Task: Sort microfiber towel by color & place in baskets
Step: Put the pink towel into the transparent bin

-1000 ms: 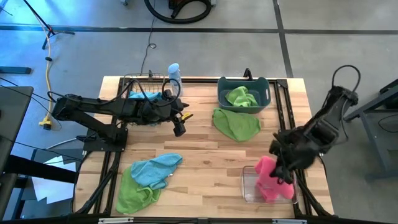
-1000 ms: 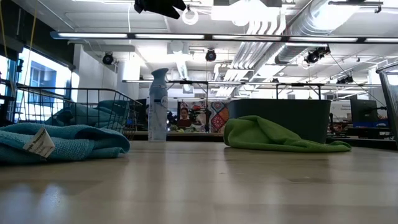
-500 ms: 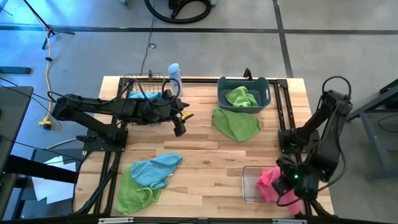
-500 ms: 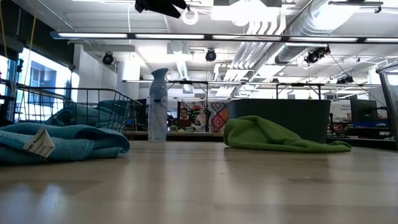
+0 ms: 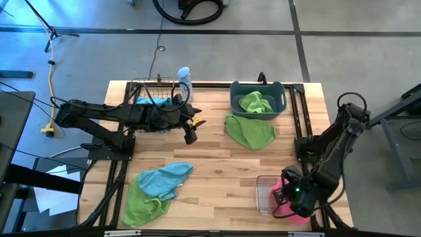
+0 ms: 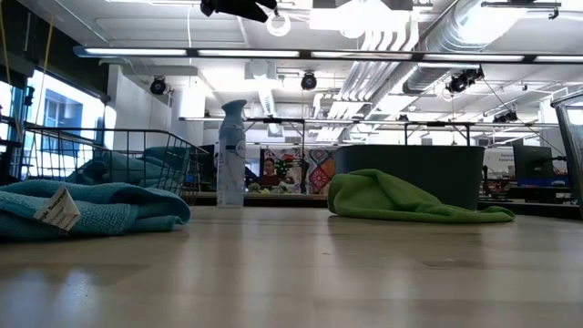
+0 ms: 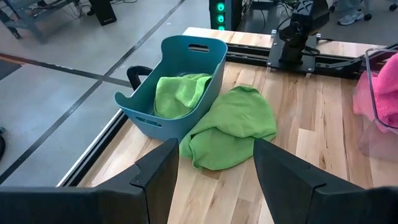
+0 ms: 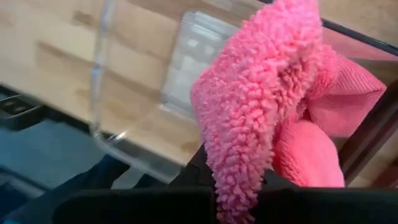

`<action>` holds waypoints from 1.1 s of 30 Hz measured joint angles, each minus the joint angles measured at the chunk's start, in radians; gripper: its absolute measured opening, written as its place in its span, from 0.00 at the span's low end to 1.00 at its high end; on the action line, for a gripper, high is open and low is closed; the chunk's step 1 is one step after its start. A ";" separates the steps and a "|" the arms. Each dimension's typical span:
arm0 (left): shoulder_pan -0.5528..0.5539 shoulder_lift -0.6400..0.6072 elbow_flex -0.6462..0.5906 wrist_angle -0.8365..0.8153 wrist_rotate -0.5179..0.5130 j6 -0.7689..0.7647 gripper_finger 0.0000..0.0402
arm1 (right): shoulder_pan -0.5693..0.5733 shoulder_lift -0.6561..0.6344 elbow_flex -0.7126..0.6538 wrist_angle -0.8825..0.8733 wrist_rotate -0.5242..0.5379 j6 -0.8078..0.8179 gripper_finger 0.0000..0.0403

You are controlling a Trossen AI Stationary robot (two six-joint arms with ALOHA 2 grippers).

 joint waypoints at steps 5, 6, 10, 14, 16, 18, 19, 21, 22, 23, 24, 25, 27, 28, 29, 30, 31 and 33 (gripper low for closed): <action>0.000 0.000 0.000 0.000 0.002 0.000 0.49 | -0.030 0.040 0.000 -0.046 0.037 -0.016 0.00; 0.000 0.000 0.000 0.000 0.002 0.001 0.49 | -0.037 0.036 0.001 -0.058 0.065 -0.023 0.00; 0.006 0.000 0.000 0.000 0.002 0.009 0.49 | -0.061 0.010 0.030 -0.170 0.167 -0.049 0.00; 0.006 0.000 0.000 0.000 0.002 0.009 0.49 | -0.065 0.007 0.050 -0.267 0.215 -0.061 0.00; 0.006 0.000 0.000 0.000 0.002 0.009 0.49 | -0.059 0.009 0.050 -0.263 0.217 -0.072 0.00; 0.006 0.000 0.000 0.000 0.002 0.009 0.49 | -0.050 0.017 0.051 -0.263 0.220 -0.079 0.00; 0.006 0.000 0.000 0.000 0.002 0.007 0.49 | -0.045 0.023 0.051 -0.262 0.221 -0.079 0.00; 0.006 0.000 0.000 0.000 0.002 0.002 0.49 | -0.028 0.035 0.051 -0.242 0.222 -0.084 0.00; 0.006 0.000 0.000 0.000 0.002 0.002 0.49 | -0.018 0.042 0.051 -0.222 0.220 -0.089 0.00; 0.006 0.000 0.000 0.000 0.002 0.002 0.49 | -0.008 0.047 0.051 -0.199 0.209 -0.099 0.00; 0.006 0.000 0.000 0.000 0.002 0.002 0.49 | 0.002 0.052 0.051 -0.173 0.192 -0.108 0.00; 0.007 0.000 0.000 0.000 0.002 0.002 0.49 | 0.013 0.056 0.051 -0.148 0.170 -0.114 0.00; 0.011 0.000 0.000 -0.001 0.002 0.002 0.49 | 0.041 0.064 0.051 -0.116 0.135 -0.106 0.00; 0.014 0.000 0.000 0.000 0.002 0.002 0.49 | 0.055 0.070 0.051 -0.106 0.125 -0.086 0.00; 0.015 0.000 0.000 0.000 0.002 0.002 0.49 | 0.071 0.076 0.051 -0.096 0.123 -0.061 0.00; 0.018 0.000 0.000 0.000 0.002 0.001 0.49 | 0.083 0.083 0.051 -0.088 0.121 -0.044 0.00; 0.021 0.000 0.000 0.000 0.002 0.001 0.49 | 0.092 0.090 0.051 -0.079 0.111 -0.041 0.00; 0.021 0.000 0.000 0.000 0.002 -0.001 0.49 | 0.103 0.104 0.051 -0.069 0.072 -0.032 0.00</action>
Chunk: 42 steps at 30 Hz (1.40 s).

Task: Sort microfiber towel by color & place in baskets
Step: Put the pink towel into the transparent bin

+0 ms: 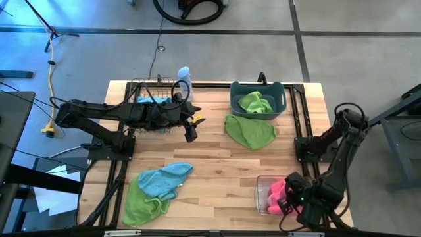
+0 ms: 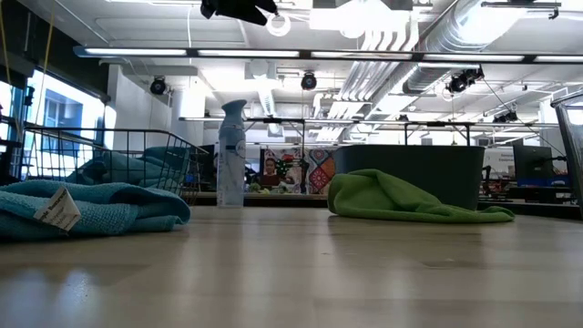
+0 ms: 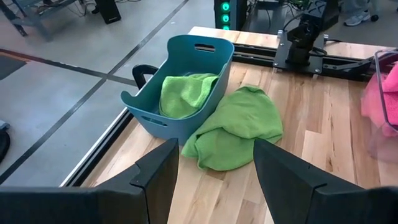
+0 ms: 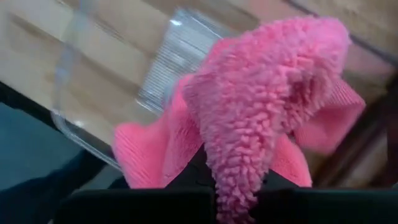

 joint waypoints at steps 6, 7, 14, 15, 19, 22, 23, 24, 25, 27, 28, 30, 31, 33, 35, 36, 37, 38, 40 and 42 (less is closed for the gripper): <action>0.000 0.000 0.000 0.000 0.000 -0.001 0.49 | -0.005 0.012 0.000 0.060 -0.034 0.012 0.00; 0.000 0.000 0.000 0.000 0.000 0.000 0.49 | -0.011 0.012 0.000 0.071 -0.044 0.013 0.00; -0.001 0.000 0.000 0.000 0.036 -0.009 0.49 | -0.085 -0.003 -0.042 0.231 -0.179 0.012 0.00; -0.001 0.000 0.000 0.000 0.046 -0.009 0.49 | -0.101 -0.012 -0.058 0.273 -0.174 0.012 0.00; -0.001 0.000 0.000 0.000 0.068 0.009 0.49 | -0.158 -0.049 -0.117 0.364 -0.120 0.018 0.00; -0.001 0.000 0.000 -0.002 0.069 0.019 0.49 | -0.186 -0.064 -0.145 0.328 -0.119 0.022 0.00; -0.001 0.000 0.000 -0.002 0.069 0.019 0.49 | -0.192 -0.067 -0.152 0.318 -0.125 0.028 0.00; -0.001 0.000 0.000 -0.002 0.069 0.019 0.49 | -0.195 -0.067 -0.157 0.312 -0.132 0.031 0.00; -0.001 0.000 0.000 -0.003 0.070 0.019 0.49 | -0.196 -0.067 -0.163 0.306 -0.148 0.031 0.00; -0.001 0.000 0.000 -0.003 0.069 0.024 0.49 | -0.195 -0.067 -0.185 0.293 -0.183 0.048 0.00; -0.001 0.000 0.000 -0.003 0.069 0.027 0.49 | -0.193 -0.067 -0.197 0.292 -0.191 0.055 0.00; -0.001 0.000 0.000 -0.003 0.069 0.027 0.49 | -0.193 -0.067 -0.218 0.303 -0.203 0.057 0.00; -0.001 0.000 0.000 -0.003 0.069 0.027 0.49 | -0.193 -0.067 -0.229 0.317 -0.207 0.057 0.00; -0.001 0.000 0.000 -0.003 0.069 0.027 0.49 | -0.195 -0.067 -0.257 0.362 -0.207 0.057 0.00; -0.001 0.000 0.000 -0.003 0.069 0.028 0.49 | -0.197 -0.067 -0.282 0.425 -0.207 0.057 0.00; -0.001 0.000 0.000 -0.003 0.069 0.028 0.49 | -0.197 -0.067 -0.294 0.450 -0.207 0.056 0.00; -0.001 0.000 0.000 -0.003 0.069 0.028 0.49 | -0.197 -0.067 -0.307 0.464 -0.208 0.057 0.00; -0.001 0.000 0.000 -0.003 0.069 0.028 0.49 | -0.198 -0.067 -0.322 0.472 -0.208 0.058 0.00; -0.001 0.000 0.000 -0.003 0.069 0.028 0.49 | -0.203 -0.067 -0.348 0.485 -0.210 0.059 0.00; -0.002 0.000 0.000 -0.003 0.069 0.028 0.49 | -0.211 -0.067 -0.369 0.490 -0.210 0.059 0.00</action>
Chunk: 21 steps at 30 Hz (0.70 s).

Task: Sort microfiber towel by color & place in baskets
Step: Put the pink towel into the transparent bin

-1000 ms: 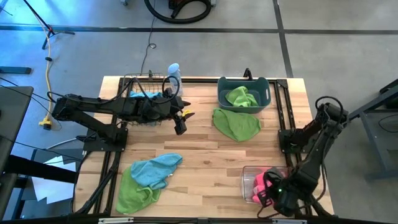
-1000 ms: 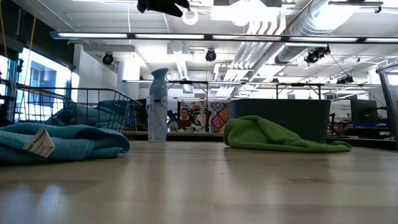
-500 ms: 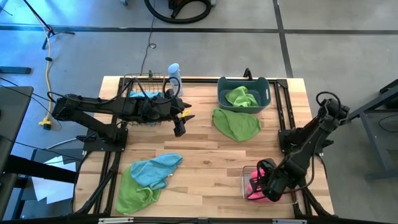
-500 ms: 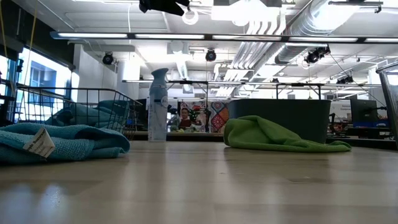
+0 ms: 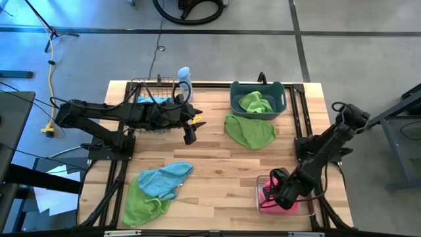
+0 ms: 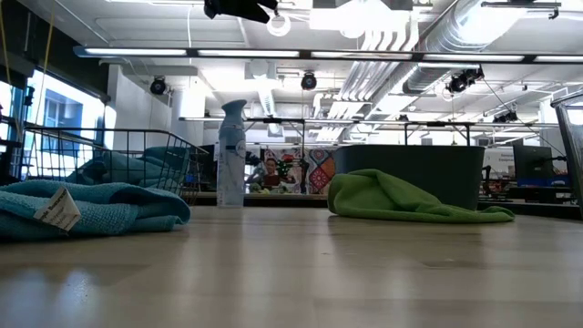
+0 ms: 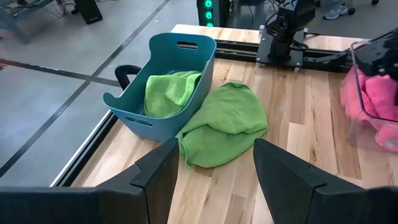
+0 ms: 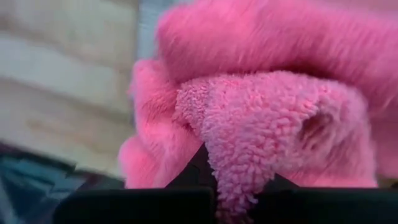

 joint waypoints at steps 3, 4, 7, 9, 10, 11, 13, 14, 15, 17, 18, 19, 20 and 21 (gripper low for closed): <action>0.000 0.000 0.000 0.000 0.000 0.000 0.49 | -0.014 0.000 -0.027 -0.002 0.000 -0.002 0.00; 0.000 0.000 0.000 0.000 0.000 0.000 0.49 | -0.017 0.000 -0.035 0.001 0.000 -0.002 0.00; 0.000 0.000 0.000 0.000 -0.004 0.000 0.49 | -0.024 0.000 -0.066 0.028 0.000 -0.002 0.00; 0.000 0.000 0.000 0.000 -0.009 0.000 0.49 | -0.024 0.000 -0.092 0.059 0.000 -0.002 0.00; 0.000 0.000 0.000 0.000 -0.010 0.000 0.49 | -0.024 0.000 -0.109 0.084 -0.004 -0.002 0.00; 0.000 0.000 0.000 0.000 -0.011 0.000 0.49 | -0.024 0.000 -0.127 0.113 -0.007 -0.002 0.00; 0.000 0.000 0.000 0.000 -0.011 0.000 0.49 | -0.023 0.000 -0.159 0.172 -0.006 -0.001 0.00; 0.000 0.000 0.000 0.000 -0.011 0.000 0.49 | -0.024 -0.001 -0.172 0.195 -0.005 0.001 0.00; 0.000 0.000 0.000 0.000 -0.011 0.000 0.49 | -0.024 -0.003 -0.182 0.211 -0.005 0.002 0.00; 0.000 0.000 0.000 0.000 -0.011 0.000 0.49 | -0.024 -0.002 -0.186 0.208 -0.005 0.002 0.01; 0.000 0.000 0.000 0.000 -0.011 0.000 0.49 | -0.024 -0.002 -0.186 0.201 -0.007 0.002 0.02; 0.000 0.000 0.000 0.000 -0.011 0.000 0.49 | -0.024 -0.002 -0.186 0.195 -0.008 0.002 0.04; 0.000 0.000 0.000 0.000 -0.011 0.000 0.49 | -0.024 -0.002 -0.186 0.194 -0.008 0.002 0.06; 0.000 0.000 0.000 0.000 -0.011 0.000 0.49 | -0.024 -0.002 -0.185 0.193 -0.008 0.001 0.09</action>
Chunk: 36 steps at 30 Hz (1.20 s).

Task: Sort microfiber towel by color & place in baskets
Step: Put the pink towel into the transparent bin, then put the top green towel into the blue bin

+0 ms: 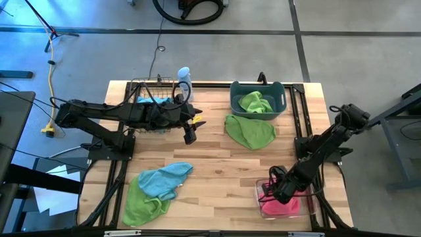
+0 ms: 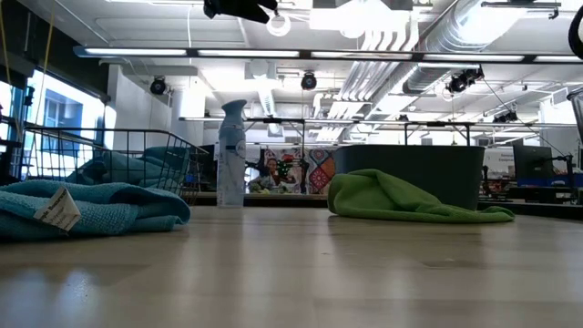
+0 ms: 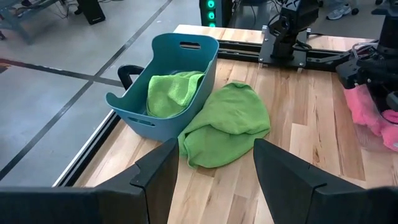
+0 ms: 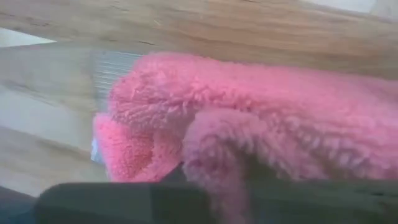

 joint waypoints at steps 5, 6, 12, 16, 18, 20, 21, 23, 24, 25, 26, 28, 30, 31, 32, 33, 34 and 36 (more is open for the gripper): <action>0.000 0.000 0.000 0.000 0.000 0.000 0.49 | 0.002 0.003 0.038 -0.019 -0.019 -0.057 0.29; 0.000 0.000 0.000 0.000 0.000 0.000 0.49 | 0.002 0.003 0.050 -0.023 -0.031 -0.074 0.34; 0.000 0.000 0.000 0.000 0.000 0.002 0.49 | 0.002 0.003 0.135 -0.128 -0.141 -0.180 0.58; 0.000 0.000 0.000 0.000 0.000 0.033 0.49 | 0.002 0.003 0.217 -0.262 -0.163 -0.219 0.65; 0.000 0.000 0.000 0.000 0.000 0.039 0.49 | 0.002 0.003 0.268 -0.350 -0.159 -0.246 0.66; 0.000 0.000 0.000 0.000 0.000 0.051 0.49 | 0.002 0.003 0.322 -0.457 -0.133 -0.254 0.66; 0.000 0.000 0.001 0.000 0.000 0.056 0.49 | 0.002 0.003 0.354 -0.515 -0.117 -0.254 0.66; 0.000 0.000 0.001 0.000 0.000 0.060 0.49 | 0.002 0.003 0.414 -0.629 -0.099 -0.257 0.66; 0.000 0.000 0.001 0.000 0.000 0.060 0.49 | 0.002 0.003 0.444 -0.686 -0.089 -0.266 0.66; 0.000 0.000 0.001 0.000 0.000 0.060 0.49 | 0.002 0.003 0.476 -0.740 -0.084 -0.275 0.66; 0.000 0.000 0.001 0.000 0.000 0.060 0.49 | 0.002 0.002 0.509 -0.787 -0.077 -0.283 0.66; 0.000 -0.006 0.001 -0.002 0.001 0.060 0.49 | 0.002 0.000 0.574 -0.885 -0.047 -0.284 0.66; 0.000 -0.018 0.001 0.003 0.001 0.060 0.49 | 0.003 -0.001 0.635 -0.971 0.016 -0.288 0.66; 0.000 -0.027 0.002 0.001 0.001 0.060 0.49 | 0.001 -0.001 0.662 -1.001 0.051 -0.292 0.66; 0.000 -0.036 0.002 0.002 0.000 0.060 0.49 | -0.004 -0.001 0.683 -1.023 0.087 -0.295 0.66; 0.000 -0.046 0.002 0.001 0.001 0.059 0.49 | -0.012 -0.001 0.699 -1.037 0.118 -0.301 0.66; 0.000 -0.058 0.002 0.002 0.001 0.054 0.49 | -0.022 -0.004 0.708 -1.046 0.151 -0.314 0.66; 0.000 -0.085 0.002 0.002 0.001 0.034 0.49 | -0.050 -0.017 0.711 -1.036 0.209 -0.341 0.66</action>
